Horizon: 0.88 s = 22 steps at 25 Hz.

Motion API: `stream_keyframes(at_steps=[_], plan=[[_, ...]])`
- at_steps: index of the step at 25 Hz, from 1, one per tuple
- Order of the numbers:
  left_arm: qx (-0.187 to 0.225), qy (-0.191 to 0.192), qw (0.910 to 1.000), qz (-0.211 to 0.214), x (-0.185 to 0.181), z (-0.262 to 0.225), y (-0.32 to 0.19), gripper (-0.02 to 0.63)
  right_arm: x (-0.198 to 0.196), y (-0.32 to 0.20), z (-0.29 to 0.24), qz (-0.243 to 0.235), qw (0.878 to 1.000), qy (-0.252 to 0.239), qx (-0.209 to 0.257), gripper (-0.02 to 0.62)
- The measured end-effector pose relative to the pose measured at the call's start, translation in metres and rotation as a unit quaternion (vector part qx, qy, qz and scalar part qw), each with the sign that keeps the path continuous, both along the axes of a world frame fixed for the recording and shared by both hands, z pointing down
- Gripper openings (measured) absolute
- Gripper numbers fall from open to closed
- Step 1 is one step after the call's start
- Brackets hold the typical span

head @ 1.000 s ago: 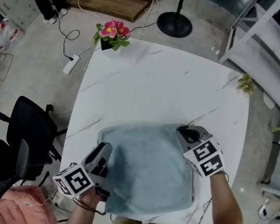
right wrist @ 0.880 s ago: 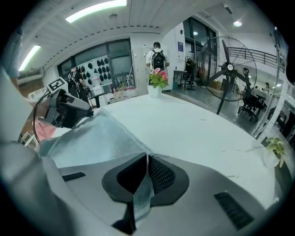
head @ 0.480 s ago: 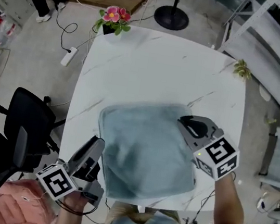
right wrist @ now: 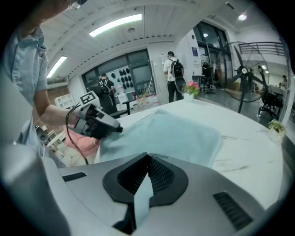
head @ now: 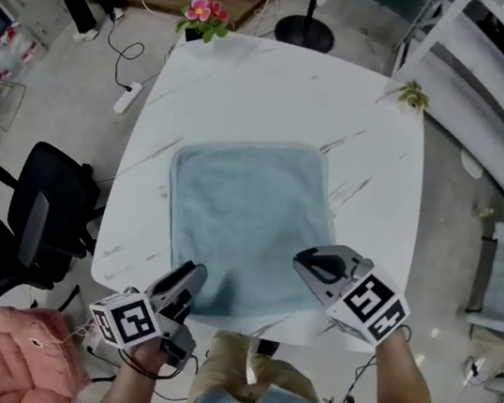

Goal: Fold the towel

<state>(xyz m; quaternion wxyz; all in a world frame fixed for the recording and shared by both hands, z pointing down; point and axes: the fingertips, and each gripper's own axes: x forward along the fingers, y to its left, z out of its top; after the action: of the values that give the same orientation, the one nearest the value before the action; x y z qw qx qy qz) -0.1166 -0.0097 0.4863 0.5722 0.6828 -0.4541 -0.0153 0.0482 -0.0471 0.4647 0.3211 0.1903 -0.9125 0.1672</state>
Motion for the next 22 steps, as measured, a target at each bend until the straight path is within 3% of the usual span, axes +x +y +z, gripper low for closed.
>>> stream_keyframes(at_steps=[3, 7, 18, 22], plan=[[-0.011, -0.042, 0.999, -0.007, -0.011, 0.018, 0.025, 0.15, 0.009, 0.049, 0.031, -0.034, 0.998, 0.042, -0.015, 0.017], [-0.007, -0.057, 0.9979, -0.03, -0.023, 0.023, 0.046, 0.127, 0.036, 0.083, 0.061, -0.033, 0.995, 0.09, -0.027, 0.015], [0.003, -0.052, 0.9968, -0.06, -0.021, 0.026, 0.093, 0.121, 0.056, 0.123, 0.068, -0.024, 0.995, 0.093, -0.032, 0.015], [0.028, -0.056, 0.9972, -0.041, -0.013, 0.018, 0.099, 0.117, 0.054, 0.125, 0.063, -0.037, 0.995, 0.093, -0.012, 0.016]])
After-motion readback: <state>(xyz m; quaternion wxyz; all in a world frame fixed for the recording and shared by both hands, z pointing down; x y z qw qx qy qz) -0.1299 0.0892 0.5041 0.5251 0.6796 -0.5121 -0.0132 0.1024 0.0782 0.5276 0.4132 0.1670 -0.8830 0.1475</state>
